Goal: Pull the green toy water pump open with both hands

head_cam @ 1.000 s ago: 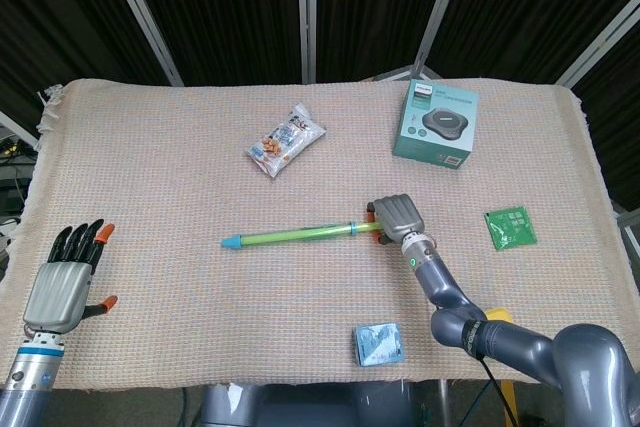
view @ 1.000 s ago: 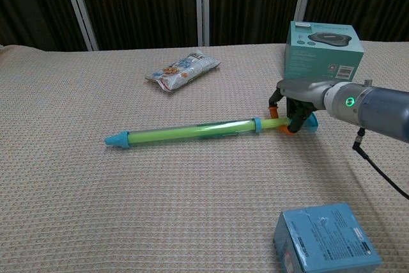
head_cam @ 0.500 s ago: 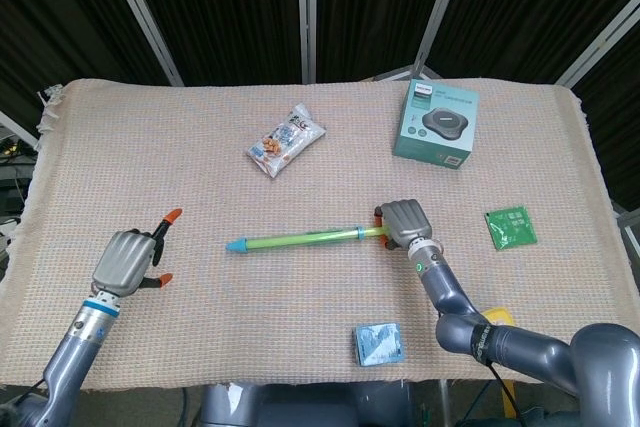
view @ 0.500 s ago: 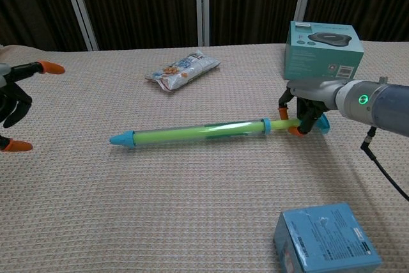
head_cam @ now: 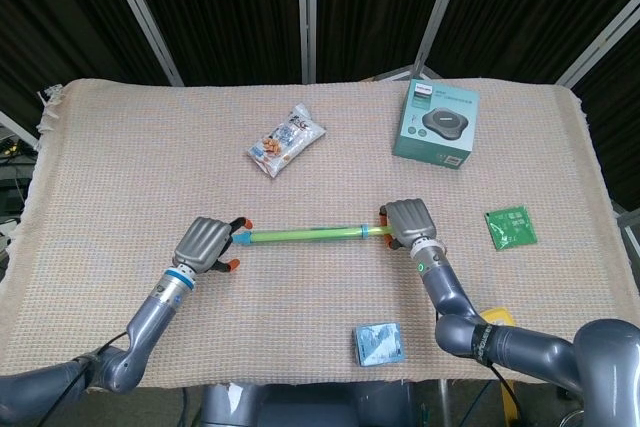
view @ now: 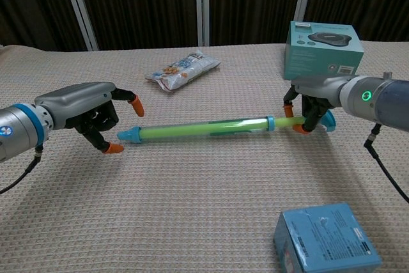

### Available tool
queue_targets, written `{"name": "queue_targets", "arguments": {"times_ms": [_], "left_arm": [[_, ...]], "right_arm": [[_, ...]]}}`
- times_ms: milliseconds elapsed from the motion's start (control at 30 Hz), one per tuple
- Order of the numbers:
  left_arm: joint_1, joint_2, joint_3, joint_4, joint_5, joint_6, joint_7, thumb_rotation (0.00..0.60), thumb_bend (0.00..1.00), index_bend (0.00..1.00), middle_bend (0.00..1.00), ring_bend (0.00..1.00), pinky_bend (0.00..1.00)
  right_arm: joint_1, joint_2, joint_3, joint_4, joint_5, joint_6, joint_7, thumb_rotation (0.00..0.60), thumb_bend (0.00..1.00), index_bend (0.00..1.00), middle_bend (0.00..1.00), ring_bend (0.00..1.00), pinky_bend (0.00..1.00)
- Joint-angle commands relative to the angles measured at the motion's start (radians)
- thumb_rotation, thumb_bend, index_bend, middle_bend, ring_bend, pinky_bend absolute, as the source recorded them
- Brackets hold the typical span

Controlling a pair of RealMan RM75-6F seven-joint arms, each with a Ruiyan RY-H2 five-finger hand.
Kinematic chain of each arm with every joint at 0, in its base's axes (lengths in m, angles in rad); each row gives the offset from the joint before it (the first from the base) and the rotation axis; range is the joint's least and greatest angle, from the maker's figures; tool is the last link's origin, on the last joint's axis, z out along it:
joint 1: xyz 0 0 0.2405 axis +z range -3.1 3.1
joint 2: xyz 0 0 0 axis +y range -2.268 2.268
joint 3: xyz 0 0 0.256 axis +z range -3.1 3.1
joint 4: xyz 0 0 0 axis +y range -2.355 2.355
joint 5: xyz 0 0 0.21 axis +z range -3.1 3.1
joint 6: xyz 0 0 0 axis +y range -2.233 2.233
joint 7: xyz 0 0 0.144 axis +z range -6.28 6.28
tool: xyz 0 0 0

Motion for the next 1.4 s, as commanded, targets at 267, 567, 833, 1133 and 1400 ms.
{"name": "queue_targets", "arguments": {"times_ms": [267, 567, 833, 1133, 1400], "left_arm": [[-0.076, -0.086, -0.032, 0.086, -0.09, -0.035, 0.037, 0.6, 0.27, 0.32, 0.89, 0.84, 1.0], [-0.102, -0.119, -0.025, 0.117, -0.118, -0.041, 0.044, 0.6, 0.3, 0.36, 0.89, 0.84, 1.0], [-0.116, -0.145, -0.016, 0.141, -0.137, -0.031, 0.049, 0.6, 0.34, 0.4, 0.89, 0.84, 1.0], [-0.13, -0.162, -0.016, 0.156, -0.164, -0.027, 0.06, 0.6, 0.44, 0.59, 0.89, 0.84, 1.0], [-0.128, -0.15, -0.016, 0.145, -0.176, -0.012, 0.063, 0.6, 0.44, 0.68, 0.89, 0.84, 1.0]], "right_arm": [[0.006, 0.003, -0.007, -0.004, 0.005, 0.012, -0.001, 0.6, 0.48, 0.68, 1.0, 1.0, 1.0], [0.006, 0.009, -0.009, -0.009, 0.003, 0.017, 0.007, 0.6, 0.48, 0.68, 1.0, 1.0, 1.0], [0.001, 0.021, -0.013, -0.021, -0.008, 0.016, 0.024, 0.6, 0.48, 0.68, 1.0, 1.0, 1.0], [-0.004, 0.036, -0.014, -0.038, -0.024, 0.017, 0.044, 0.6, 0.48, 0.68, 1.0, 1.0, 1.0], [-0.01, 0.055, -0.015, -0.05, -0.047, 0.028, 0.057, 0.6, 0.49, 0.69, 1.0, 1.0, 1.0]]}}
